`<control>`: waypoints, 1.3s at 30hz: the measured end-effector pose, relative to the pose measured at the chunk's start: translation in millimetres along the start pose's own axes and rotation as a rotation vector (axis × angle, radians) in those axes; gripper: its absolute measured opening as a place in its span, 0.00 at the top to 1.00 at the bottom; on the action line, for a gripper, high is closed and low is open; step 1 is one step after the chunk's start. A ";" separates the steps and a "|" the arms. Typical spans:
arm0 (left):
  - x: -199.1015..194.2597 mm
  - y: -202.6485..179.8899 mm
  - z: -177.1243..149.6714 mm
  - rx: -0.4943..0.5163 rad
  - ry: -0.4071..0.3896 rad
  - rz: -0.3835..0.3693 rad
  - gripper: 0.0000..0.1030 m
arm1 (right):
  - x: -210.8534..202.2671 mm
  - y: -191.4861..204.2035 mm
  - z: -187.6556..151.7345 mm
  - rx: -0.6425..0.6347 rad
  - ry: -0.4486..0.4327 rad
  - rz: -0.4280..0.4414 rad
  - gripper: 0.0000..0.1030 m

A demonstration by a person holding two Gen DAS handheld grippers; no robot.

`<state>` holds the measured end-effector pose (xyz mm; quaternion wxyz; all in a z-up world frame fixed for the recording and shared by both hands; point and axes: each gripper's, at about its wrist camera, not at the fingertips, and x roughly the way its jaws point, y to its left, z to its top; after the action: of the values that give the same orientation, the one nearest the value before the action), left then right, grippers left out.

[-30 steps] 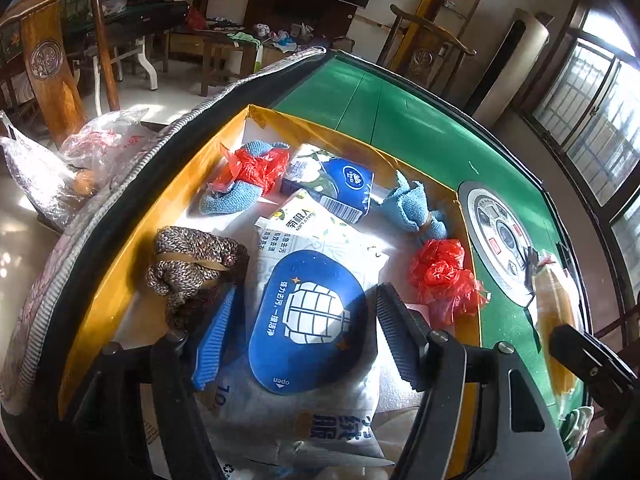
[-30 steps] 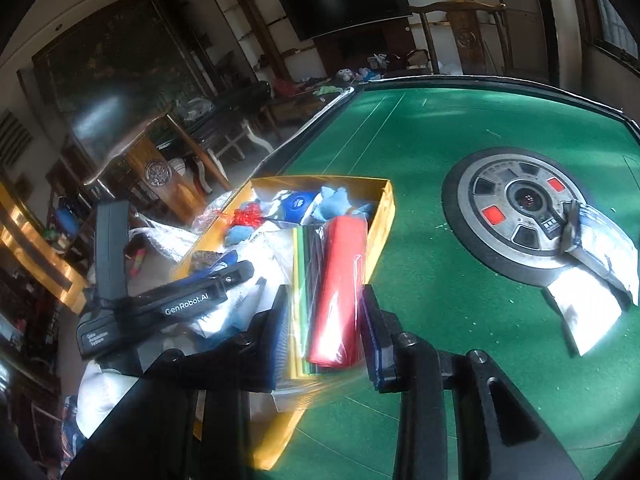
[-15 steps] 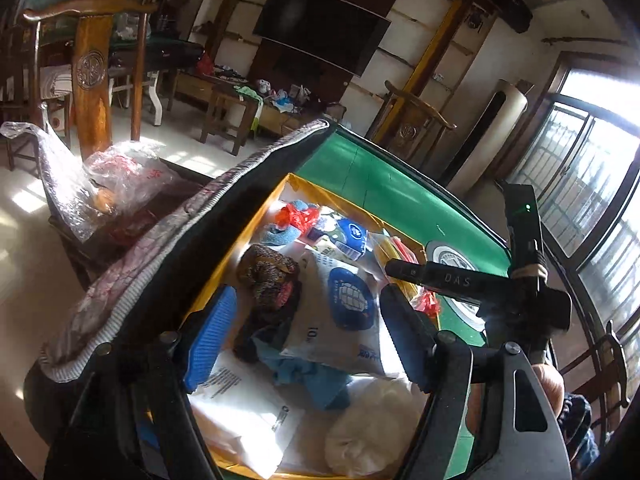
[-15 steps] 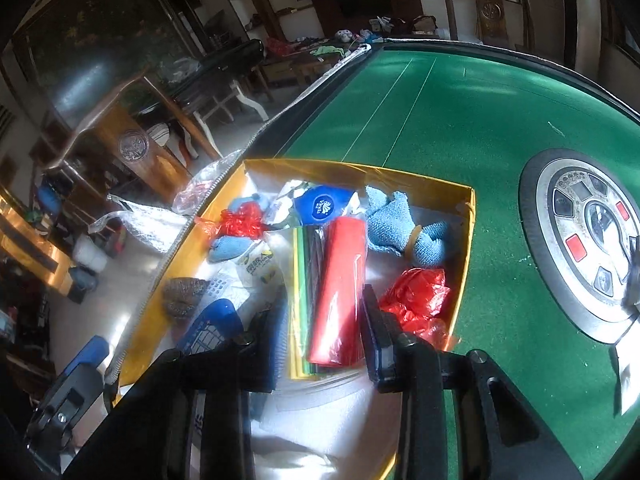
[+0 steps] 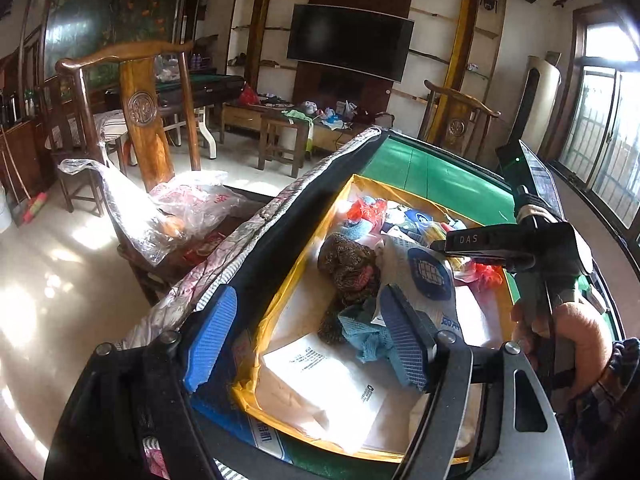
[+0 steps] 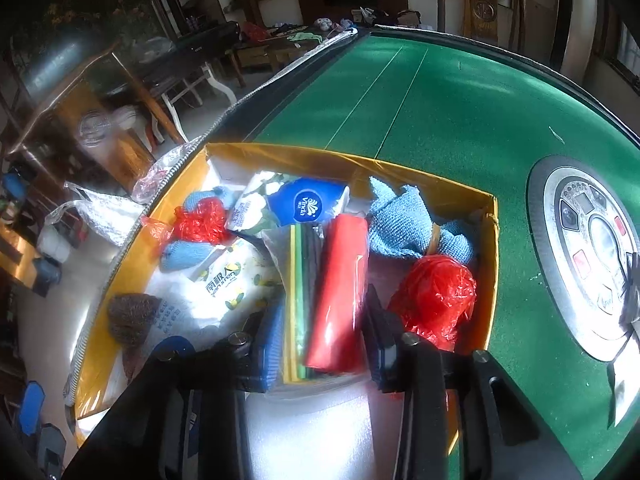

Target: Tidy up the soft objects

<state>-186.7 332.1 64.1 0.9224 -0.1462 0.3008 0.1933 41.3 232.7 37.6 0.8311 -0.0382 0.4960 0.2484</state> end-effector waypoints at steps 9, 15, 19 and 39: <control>-11.3 -11.7 -1.7 0.026 -0.002 0.017 0.28 | -8.9 1.8 -2.9 -0.021 -0.010 0.016 0.58; -21.7 -27.9 -5.8 0.058 -0.006 0.020 0.28 | -55.2 -3.2 -16.2 -0.032 -0.120 0.087 0.53; -31.8 -41.6 -8.3 0.087 -0.020 0.013 0.28 | -90.6 -12.7 -32.4 -0.051 -0.181 0.117 0.51; -83.6 -157.5 -49.4 0.309 -0.220 -0.232 0.18 | -174.3 -241.6 -119.3 0.277 -0.252 -0.128 0.46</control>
<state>-203.6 151.6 101.0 0.9771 -0.0150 0.2057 0.0523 -12.9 -80.7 80.2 0.8981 0.0764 0.4141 0.1271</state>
